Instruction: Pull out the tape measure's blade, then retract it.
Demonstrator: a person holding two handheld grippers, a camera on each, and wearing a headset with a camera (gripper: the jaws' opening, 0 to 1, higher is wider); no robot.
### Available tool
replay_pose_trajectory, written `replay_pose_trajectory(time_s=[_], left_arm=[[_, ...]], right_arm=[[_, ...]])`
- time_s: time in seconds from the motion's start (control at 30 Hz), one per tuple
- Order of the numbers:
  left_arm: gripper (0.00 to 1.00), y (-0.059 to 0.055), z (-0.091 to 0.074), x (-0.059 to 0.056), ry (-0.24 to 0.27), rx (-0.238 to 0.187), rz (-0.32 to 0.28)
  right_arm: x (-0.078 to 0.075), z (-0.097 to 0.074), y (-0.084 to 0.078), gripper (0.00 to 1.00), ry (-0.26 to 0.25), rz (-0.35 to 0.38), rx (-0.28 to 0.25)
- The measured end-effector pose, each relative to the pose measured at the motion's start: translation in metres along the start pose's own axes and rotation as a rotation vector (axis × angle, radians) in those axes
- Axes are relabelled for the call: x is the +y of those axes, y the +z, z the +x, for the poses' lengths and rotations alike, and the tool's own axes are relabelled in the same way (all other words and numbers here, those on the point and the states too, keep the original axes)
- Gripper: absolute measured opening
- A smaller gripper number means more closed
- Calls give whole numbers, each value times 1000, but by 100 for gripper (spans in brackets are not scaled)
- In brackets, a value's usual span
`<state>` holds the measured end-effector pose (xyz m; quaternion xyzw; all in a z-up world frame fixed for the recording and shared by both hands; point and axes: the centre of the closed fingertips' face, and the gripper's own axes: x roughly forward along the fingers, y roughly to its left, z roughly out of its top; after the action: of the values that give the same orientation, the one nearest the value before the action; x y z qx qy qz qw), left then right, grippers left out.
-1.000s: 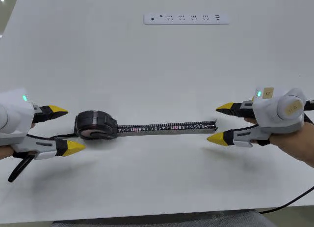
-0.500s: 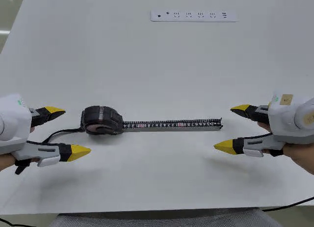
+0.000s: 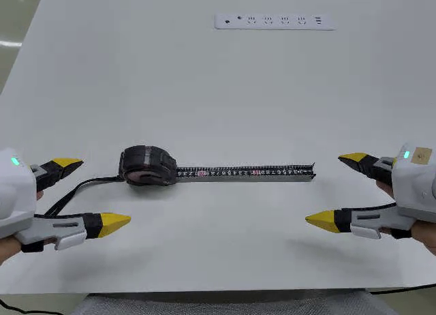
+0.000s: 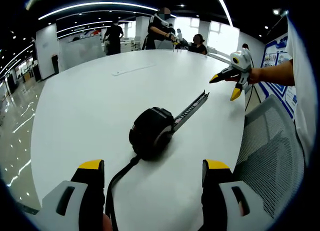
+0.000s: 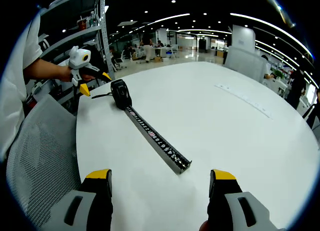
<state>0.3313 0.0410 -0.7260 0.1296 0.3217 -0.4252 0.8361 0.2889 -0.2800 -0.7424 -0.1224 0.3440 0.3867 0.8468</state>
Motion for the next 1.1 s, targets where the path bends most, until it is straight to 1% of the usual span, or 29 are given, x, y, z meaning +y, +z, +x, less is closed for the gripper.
replay_pose_trajectory(time_s=[0.1,0.17,0.3,0.43,0.5,0.63,0.8,0.93,1.07,1.1], left_arm=[[79,-3,-2,-4,6,-13,-22],[79,-5,-4,-7,22,-20,-18],[81,-10,-8,-9,51,-40,-42],[83,-11,-11,-15,59,-59,-44],[84,-11,-12,-18,62,-60,-44],[87,-10,-14,-20,75,-79,-55],[90,-9,-17,-23,81,-87,-62],[90,-10,-18,-26,86,-90,-60],[92,-11,-20,-29,82,-102,-76],[92,-11,-21,-29,86,-105,-76]], right_arm=[[3,-4,2,81,-17,0,-13],[5,-5,3,81,-23,1,-20],[7,-9,3,82,-44,-2,-38],[10,-12,4,83,-57,5,-56],[13,-12,5,84,-58,12,-60],[17,-14,4,85,-67,19,-70],[20,-18,5,88,-77,37,-90],[23,-22,1,90,-88,44,-94],[24,-24,-6,91,-96,58,-94],[27,-26,-7,91,-92,62,-93]])
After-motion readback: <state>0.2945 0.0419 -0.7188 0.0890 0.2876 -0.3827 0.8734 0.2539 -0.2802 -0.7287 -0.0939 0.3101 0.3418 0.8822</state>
